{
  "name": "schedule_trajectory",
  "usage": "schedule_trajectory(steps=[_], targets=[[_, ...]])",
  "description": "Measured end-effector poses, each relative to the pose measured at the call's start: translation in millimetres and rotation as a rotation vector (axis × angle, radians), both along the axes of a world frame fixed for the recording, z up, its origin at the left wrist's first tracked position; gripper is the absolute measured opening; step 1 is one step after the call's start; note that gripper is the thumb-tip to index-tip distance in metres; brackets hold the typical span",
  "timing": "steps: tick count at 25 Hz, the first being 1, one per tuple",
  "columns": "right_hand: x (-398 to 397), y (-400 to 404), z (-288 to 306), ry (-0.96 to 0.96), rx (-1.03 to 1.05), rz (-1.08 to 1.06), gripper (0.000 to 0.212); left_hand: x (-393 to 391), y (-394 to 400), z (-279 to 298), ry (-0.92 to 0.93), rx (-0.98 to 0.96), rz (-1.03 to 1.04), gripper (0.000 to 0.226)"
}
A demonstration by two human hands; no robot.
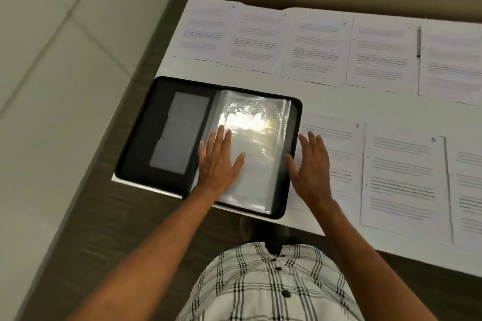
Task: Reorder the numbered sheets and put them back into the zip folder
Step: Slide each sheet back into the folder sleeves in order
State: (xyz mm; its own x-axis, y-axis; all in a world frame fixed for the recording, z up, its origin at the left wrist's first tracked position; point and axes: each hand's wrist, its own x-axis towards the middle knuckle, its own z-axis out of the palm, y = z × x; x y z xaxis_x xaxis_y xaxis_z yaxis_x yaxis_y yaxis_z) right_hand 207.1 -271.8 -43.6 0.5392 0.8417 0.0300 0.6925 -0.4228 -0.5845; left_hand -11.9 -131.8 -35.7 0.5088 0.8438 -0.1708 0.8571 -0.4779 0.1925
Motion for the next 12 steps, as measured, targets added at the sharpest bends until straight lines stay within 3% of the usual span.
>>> schedule_trajectory(steps=[7, 12], targets=[[-17, 74, 10, -0.039, 0.018, 0.169, 0.065, -30, 40, 10, -0.078, -0.061, 0.171, 0.08], [-20, 138, 17, -0.083, 0.008, 0.223, 0.064, -46, 94, 24, -0.153, -0.094, 0.184, 0.078]])
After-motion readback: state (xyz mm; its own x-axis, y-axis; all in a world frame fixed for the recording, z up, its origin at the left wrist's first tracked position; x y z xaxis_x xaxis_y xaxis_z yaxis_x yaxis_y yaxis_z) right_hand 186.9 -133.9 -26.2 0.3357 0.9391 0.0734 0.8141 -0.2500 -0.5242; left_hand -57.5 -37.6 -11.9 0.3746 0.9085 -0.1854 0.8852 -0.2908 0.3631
